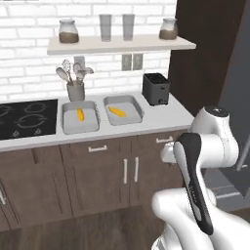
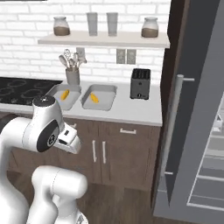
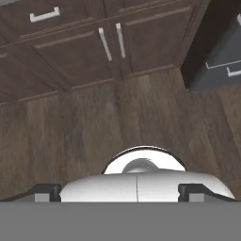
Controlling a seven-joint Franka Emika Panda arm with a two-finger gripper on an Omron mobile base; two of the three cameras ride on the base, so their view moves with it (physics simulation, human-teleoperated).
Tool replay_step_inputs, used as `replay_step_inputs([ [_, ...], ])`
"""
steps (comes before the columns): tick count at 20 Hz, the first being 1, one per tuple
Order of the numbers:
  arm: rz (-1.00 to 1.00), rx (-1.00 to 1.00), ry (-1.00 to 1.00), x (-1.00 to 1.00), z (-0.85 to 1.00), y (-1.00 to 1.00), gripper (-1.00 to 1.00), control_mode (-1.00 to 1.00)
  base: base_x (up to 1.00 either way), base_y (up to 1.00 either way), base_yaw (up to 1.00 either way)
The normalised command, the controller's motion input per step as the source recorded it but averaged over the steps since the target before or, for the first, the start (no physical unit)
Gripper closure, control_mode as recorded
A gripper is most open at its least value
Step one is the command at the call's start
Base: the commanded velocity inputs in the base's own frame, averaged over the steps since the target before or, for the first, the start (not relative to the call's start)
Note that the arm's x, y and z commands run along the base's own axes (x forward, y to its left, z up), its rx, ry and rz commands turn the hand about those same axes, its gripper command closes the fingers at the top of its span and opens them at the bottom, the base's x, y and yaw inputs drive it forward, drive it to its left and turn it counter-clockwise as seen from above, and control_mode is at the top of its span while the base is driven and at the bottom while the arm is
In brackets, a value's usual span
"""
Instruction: Place one corn and one steak in each tupperware on the nearby counter, to pack two identical lunches.
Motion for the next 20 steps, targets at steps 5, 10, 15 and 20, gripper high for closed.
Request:
replay_step_inputs([
  [5,0.0,0.0,0.0,0.0,0.0,0.0,-1.0,1.0,-1.0,-1.0,-0.17],
  [10,0.0,0.0,0.0,0.0,0.0,0.0,-1.0,1.0,-0.52,-1.0,-0.13],
  [15,0.0,0.0,0.0,0.0,0.0,0.0,-1.0,1.0,0.5,-0.69,0.0],
  [20,0.0,0.0,0.0,0.0,0.0,0.0,-1.0,1.0,0.04,-0.12,0.01],
])
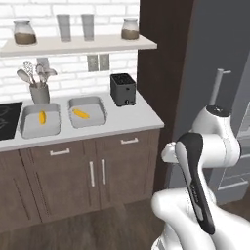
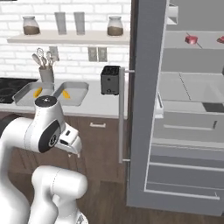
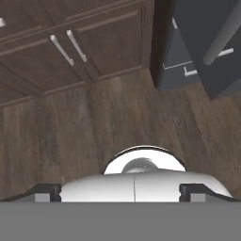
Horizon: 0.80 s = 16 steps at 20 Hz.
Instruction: Place one corn and one steak in each tupperware on the nearby counter, to pack two identical lunches.
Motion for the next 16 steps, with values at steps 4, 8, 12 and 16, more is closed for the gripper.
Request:
replay_step_inputs([
  [4,0.0,0.0,0.0,0.0,0.0,0.0,-1.0,1.0,-0.53,-0.92,0.01],
  [8,0.0,0.0,0.0,0.0,0.0,0.0,-1.0,1.0,0.0,-1.0,-0.05],
  [12,0.0,0.0,0.0,0.0,0.0,0.0,-1.0,1.0,-0.21,-1.0,-0.24],
  [16,0.0,0.0,0.0,0.0,0.0,0.0,-1.0,1.0,-0.16,-0.75,-0.36],
])
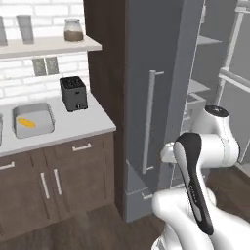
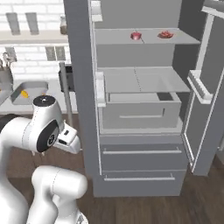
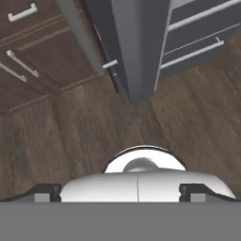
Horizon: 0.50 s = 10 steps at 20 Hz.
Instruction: Place one corn and one steak in each tupperware on the nearby counter, to pack two identical lunches.
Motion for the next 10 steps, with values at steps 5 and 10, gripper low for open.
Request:
replay_step_inputs([
  [5,0.0,0.0,0.0,0.0,0.0,0.0,-1.0,1.0,-0.48,-0.63,-0.63],
  [10,0.0,0.0,0.0,0.0,0.0,0.0,-1.0,1.0,0.42,-0.82,-0.37],
])
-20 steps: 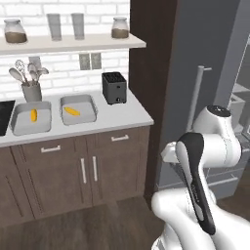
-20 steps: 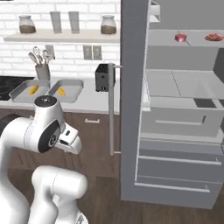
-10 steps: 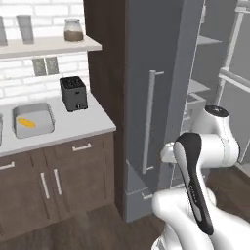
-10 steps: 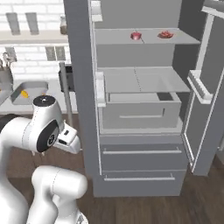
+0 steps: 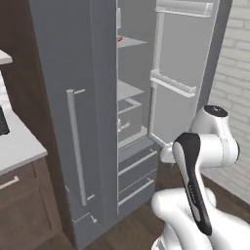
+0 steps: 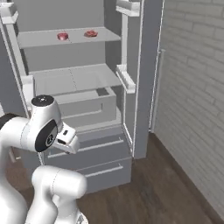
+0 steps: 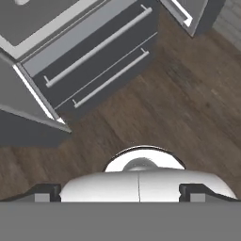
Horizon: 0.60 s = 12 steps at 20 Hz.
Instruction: Place one corn and one steak in each tupperware on the nearby counter, to pack two identical lunches.
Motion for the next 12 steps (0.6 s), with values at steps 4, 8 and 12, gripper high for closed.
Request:
replay_step_inputs([
  [4,0.0,0.0,0.0,0.0,0.0,0.0,-1.0,1.0,1.0,-0.75,0.09],
  [8,0.0,0.0,0.0,0.0,0.0,0.0,-1.0,1.0,0.79,-0.13,0.31],
  [12,0.0,0.0,0.0,0.0,0.0,0.0,-1.0,1.0,0.29,0.27,0.44],
])
